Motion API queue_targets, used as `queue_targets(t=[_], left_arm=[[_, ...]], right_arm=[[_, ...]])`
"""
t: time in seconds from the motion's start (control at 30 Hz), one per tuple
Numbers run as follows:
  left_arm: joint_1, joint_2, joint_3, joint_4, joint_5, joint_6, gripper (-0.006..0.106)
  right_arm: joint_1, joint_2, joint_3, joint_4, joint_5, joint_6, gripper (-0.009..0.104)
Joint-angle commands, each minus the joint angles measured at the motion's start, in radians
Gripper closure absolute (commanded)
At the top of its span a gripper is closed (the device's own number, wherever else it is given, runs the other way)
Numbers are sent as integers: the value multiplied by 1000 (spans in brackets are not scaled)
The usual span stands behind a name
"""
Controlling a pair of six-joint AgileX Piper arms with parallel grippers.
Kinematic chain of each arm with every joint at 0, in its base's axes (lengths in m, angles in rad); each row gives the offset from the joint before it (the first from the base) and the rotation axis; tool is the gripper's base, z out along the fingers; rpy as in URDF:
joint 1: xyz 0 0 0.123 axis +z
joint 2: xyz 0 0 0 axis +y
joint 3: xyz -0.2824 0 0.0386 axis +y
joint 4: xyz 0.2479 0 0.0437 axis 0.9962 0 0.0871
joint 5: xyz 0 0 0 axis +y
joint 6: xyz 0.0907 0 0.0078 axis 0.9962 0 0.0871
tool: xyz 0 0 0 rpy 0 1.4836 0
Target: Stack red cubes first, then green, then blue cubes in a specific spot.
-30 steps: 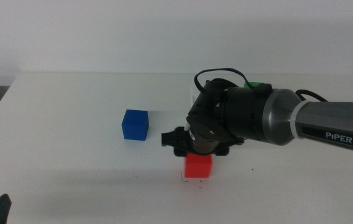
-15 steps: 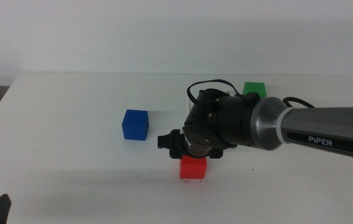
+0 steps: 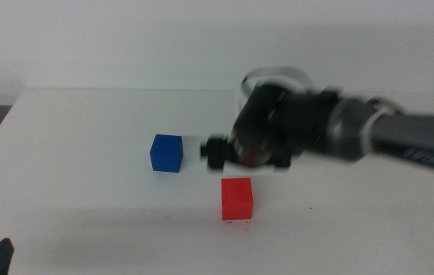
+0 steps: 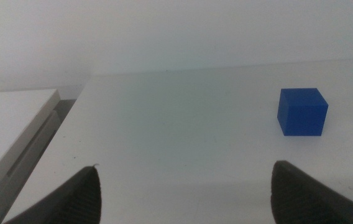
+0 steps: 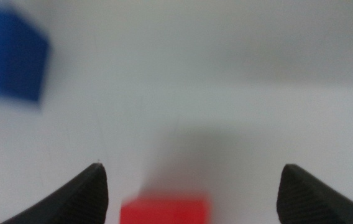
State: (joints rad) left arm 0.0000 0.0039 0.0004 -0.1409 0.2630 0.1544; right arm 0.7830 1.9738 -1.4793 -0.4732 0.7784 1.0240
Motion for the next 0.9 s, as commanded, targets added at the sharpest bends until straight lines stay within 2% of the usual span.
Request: queue_targets(t=[0.0,0.07,0.1,0.2,0.27,0.4,0.6,0.87], left_arm=[[0,-4,0,1,-12,0,7],[0,-4,0,1,-12,0,7],[0,-4,0,1,-12,0,7],[0,-4,0,1,-12,0,7],[0,-4,0,1,-12,0,7],[0,-4,0,1,-12,0,7],[0,-4,0,1,-12,0,7],[0,-4,0,1,-12,0,7]], right_arm=[[-55,-67,-63,-25,52,-98,2],[-126,-77,-125,17,81,-248,2],[-170,-73,-169,61,102,-321,2],[-297,-22,-293,182,135,-479,2],[-365,28,-392,226,161,-551,2],[-467,167,-600,248,230,-641,2],[-524,369,-847,285,360,-735,2],[-530,463,-905,349,414,-754,2]])
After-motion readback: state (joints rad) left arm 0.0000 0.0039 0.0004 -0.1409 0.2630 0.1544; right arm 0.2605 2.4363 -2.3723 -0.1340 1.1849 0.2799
